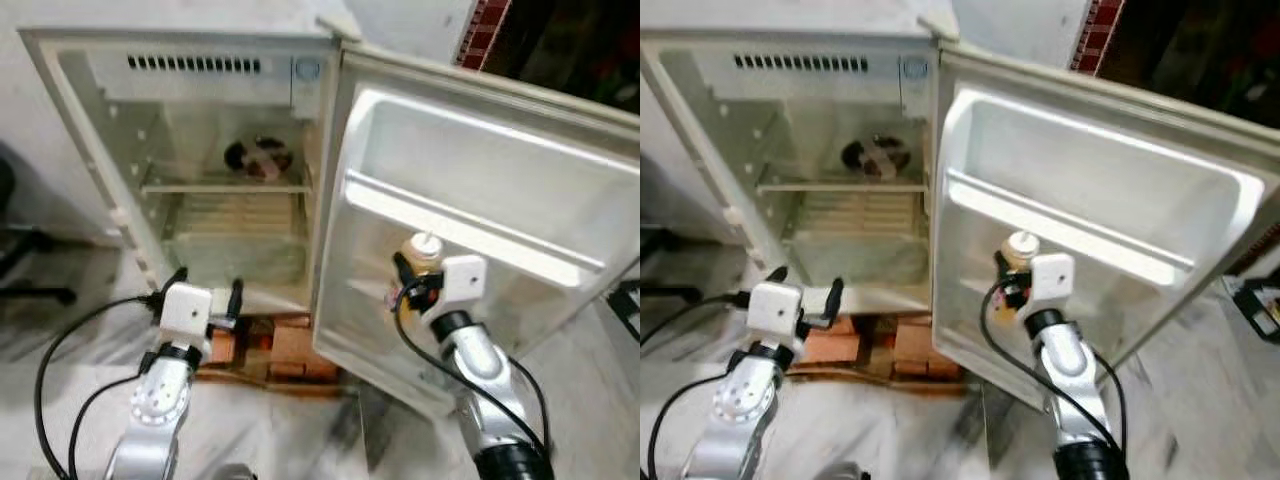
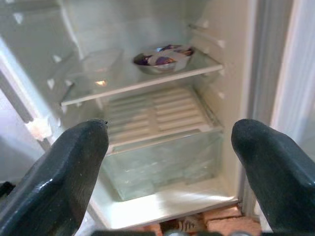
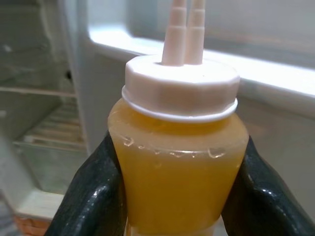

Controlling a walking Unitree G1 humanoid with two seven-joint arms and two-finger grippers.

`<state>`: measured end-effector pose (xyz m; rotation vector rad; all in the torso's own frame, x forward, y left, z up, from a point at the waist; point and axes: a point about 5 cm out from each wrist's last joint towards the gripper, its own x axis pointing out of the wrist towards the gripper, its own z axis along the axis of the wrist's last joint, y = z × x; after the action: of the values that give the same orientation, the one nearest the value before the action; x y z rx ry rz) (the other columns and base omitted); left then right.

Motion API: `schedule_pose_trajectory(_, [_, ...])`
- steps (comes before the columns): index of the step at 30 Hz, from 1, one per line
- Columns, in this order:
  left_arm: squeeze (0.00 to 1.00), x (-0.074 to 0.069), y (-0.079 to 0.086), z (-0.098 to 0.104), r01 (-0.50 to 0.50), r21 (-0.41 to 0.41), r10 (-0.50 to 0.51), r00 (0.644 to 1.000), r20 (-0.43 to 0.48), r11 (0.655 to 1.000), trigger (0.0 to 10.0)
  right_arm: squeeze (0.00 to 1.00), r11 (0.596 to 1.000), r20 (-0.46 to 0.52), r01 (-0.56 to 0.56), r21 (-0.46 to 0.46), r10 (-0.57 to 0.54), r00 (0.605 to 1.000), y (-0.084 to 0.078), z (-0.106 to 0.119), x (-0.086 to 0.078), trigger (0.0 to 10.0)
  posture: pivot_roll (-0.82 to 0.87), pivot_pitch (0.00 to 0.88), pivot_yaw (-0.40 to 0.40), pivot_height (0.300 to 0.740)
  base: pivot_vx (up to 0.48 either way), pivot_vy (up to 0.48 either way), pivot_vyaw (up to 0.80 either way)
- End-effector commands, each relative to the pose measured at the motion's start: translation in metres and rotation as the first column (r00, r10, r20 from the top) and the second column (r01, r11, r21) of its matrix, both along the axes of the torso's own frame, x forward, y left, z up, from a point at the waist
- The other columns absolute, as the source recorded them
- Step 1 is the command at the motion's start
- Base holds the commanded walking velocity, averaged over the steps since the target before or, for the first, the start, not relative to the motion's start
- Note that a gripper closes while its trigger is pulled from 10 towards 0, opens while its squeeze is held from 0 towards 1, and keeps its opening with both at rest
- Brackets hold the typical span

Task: Restocking fridge

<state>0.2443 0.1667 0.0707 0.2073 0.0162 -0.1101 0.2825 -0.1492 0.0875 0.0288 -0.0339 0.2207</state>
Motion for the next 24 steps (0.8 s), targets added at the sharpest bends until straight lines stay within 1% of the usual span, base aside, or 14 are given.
schedule_pose_trajectory(1, [0.00, -0.0015, -0.0047, -0.0006, 0.011, -0.005, -0.011, 1.000, -0.005, 1.000, 10.0, 0.00, 1.000, -0.001, 0.021, -0.002, -0.021, 1.000, -0.0075, 0.0003, -0.0015, 10.0, 0.03, 0.003, -0.047, 0.740, 0.000, 0.000, 0.00])
schedule_pose_trajectory(3, [0.00, -0.0022, -0.0048, -0.0010, 0.010, -0.004, -0.010, 1.000, -0.007, 1.000, 10.0, 0.00, 1.000, -0.002, 0.019, -0.002, -0.019, 1.000, -0.0075, 0.0002, -0.0019, 10.0, 0.03, 0.004, -0.047, 0.740, 0.000, 0.000, 0.00])
schedule_pose_trajectory(7, [0.00, -0.0048, -0.0060, -0.0031, 0.011, -0.007, -0.011, 1.000, -0.017, 1.000, 10.0, 0.00, 1.000, -0.009, 0.015, 0.001, -0.015, 1.000, -0.0069, -0.0012, -0.0028, 10.0, 0.03, 0.006, -0.047, 0.715, 0.000, 0.000, 0.00])
schedule_pose_trajectory(12, [0.00, -0.0045, -0.0067, -0.0032, 0.010, -0.009, -0.011, 1.000, -0.019, 1.000, 10.0, 0.00, 1.000, -0.011, 0.008, 0.002, -0.008, 1.000, -0.0058, -0.0012, -0.0025, 10.0, 0.02, 0.007, -0.049, 0.675, 0.000, 0.000, 0.00])
schedule_pose_trajectory(20, [0.00, -0.0041, -0.0065, -0.0031, 0.009, -0.008, -0.009, 1.000, -0.019, 1.000, 10.0, 0.00, 1.000, -0.008, 0.009, 0.000, -0.009, 1.000, -0.0059, -0.0008, -0.0012, 10.0, 0.02, 0.007, -0.048, 0.626, 0.000, 0.000, 0.00])
schedule_pose_trajectory(24, [0.00, -0.0040, -0.0061, -0.0032, 0.004, -0.005, -0.004, 1.000, -0.020, 1.000, 10.0, 0.00, 1.000, -0.004, 0.010, 0.000, -0.010, 1.000, -0.0054, 0.0003, 0.0005, 10.0, 0.03, 0.007, -0.049, 0.626, 0.000, 0.000, 0.00])
